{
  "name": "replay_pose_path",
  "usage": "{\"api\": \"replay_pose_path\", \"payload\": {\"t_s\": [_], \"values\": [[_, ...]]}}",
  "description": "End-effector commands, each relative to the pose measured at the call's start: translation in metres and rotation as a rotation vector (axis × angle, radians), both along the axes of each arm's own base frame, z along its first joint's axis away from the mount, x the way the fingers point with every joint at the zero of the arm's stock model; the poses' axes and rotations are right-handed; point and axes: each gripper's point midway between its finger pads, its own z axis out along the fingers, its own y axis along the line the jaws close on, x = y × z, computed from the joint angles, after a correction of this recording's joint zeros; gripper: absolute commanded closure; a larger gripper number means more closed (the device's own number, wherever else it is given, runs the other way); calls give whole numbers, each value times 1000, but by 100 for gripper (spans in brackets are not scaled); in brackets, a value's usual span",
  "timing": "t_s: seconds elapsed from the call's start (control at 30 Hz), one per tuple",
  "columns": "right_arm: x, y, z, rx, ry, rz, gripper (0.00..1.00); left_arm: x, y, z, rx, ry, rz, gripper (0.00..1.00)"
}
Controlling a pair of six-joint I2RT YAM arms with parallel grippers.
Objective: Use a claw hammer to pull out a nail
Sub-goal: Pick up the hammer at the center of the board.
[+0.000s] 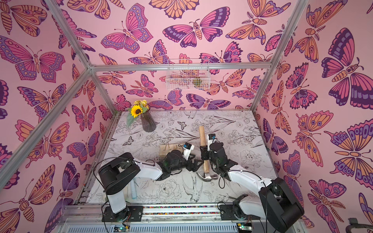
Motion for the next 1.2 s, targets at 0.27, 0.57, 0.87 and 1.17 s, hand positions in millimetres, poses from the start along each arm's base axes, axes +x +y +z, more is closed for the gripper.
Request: {"api": "replay_pose_path", "payload": {"t_s": [0.27,0.57,0.87,1.17], "values": [[-6,14,42,207,-67,29,100,-5,-26,18,-131,-54,-97,52],[-16,15,53,267,-67,50,100,-6,-32,16,-152,-83,-115,55],[-22,5,50,232,-41,16,92,-14,-30,28,-196,-146,-158,95],[-8,-19,66,79,-17,-109,41,-25,-27,31,-189,-188,-197,100]]}}
